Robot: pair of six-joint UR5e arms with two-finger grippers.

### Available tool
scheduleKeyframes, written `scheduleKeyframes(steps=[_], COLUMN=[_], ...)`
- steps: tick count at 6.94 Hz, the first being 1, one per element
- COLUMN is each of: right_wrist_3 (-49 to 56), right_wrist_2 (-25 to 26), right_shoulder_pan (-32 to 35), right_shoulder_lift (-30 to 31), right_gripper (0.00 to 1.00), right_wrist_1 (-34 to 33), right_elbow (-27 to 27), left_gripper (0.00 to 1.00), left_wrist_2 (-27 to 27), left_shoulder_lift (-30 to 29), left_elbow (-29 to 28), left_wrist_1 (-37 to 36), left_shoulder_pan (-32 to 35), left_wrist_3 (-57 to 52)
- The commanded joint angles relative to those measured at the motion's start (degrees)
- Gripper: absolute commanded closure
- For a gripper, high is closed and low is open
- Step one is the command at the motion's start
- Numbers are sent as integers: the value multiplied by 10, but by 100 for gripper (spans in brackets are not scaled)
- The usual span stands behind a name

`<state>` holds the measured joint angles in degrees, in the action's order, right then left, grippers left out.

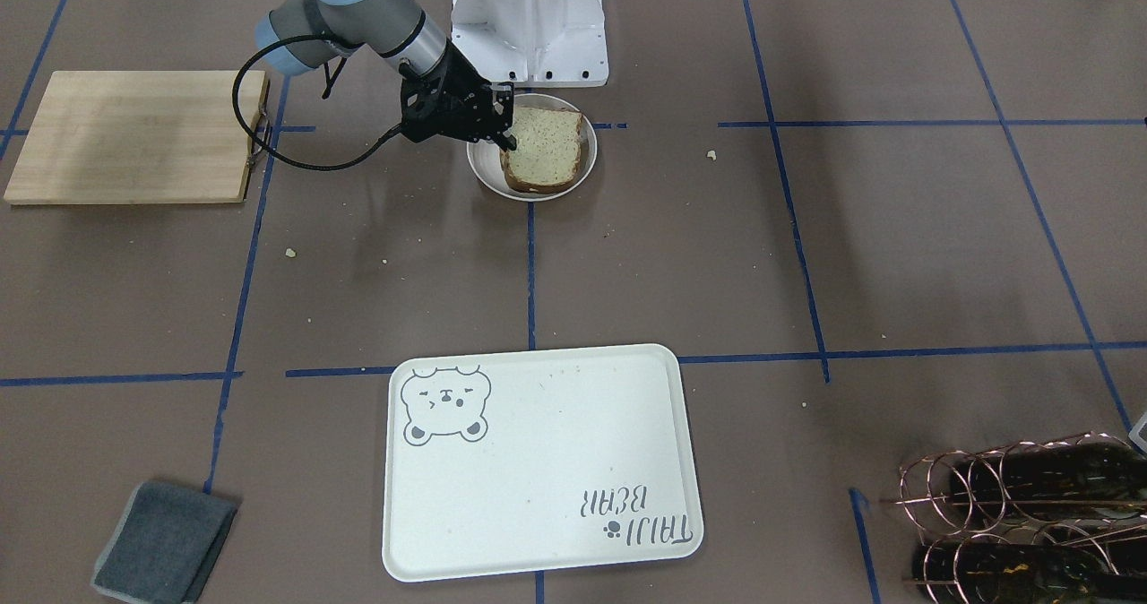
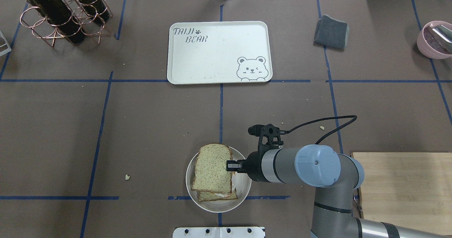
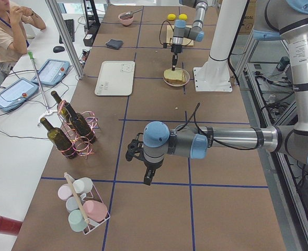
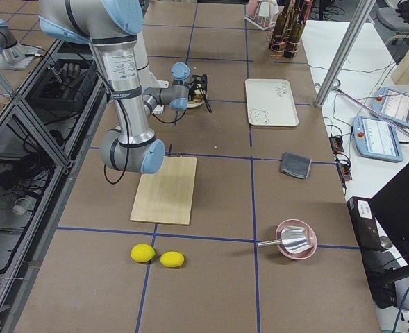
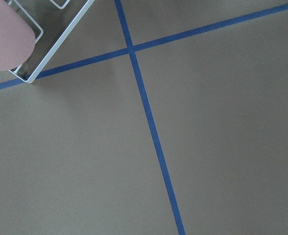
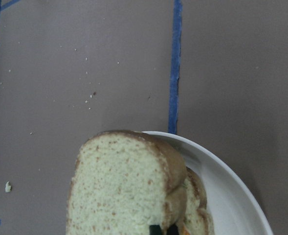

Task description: Make sandwich and place on tray

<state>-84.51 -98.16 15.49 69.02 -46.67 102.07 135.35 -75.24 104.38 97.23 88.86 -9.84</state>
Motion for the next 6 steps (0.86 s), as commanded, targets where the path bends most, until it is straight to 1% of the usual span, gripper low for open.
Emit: scheduleKeyframes(steps=[1, 2, 3, 4, 5, 6], right_wrist_3=[-1, -1, 0, 15, 88, 186], right_wrist_2=[5, -23, -96, -159, -197, -221], right_shoulder_pan=[7, 31, 98, 177, 236, 289], right_shoulder_lift=[1, -1, -10, -1, 24, 73], right_gripper=[1, 0, 0, 0, 0, 0], right_wrist_1=[-12, -129, -277, -303, -325, -330], right_elbow=[17, 88, 143, 141, 144, 140], left_gripper=[0, 0, 0, 0, 0, 0], left_wrist_2=[0, 0, -2, -9, -8, -6], left_shoulder_lift=[0, -1, -15, -15, -31, -54], left_elbow=[0, 14, 12, 6, 8, 14], left_wrist_1=[1, 1, 38, 89, 112, 119], left_shoulder_pan=[0, 1, 0, -1, -3, -3], left_wrist_3=[0, 0, 0, 0, 5, 7])
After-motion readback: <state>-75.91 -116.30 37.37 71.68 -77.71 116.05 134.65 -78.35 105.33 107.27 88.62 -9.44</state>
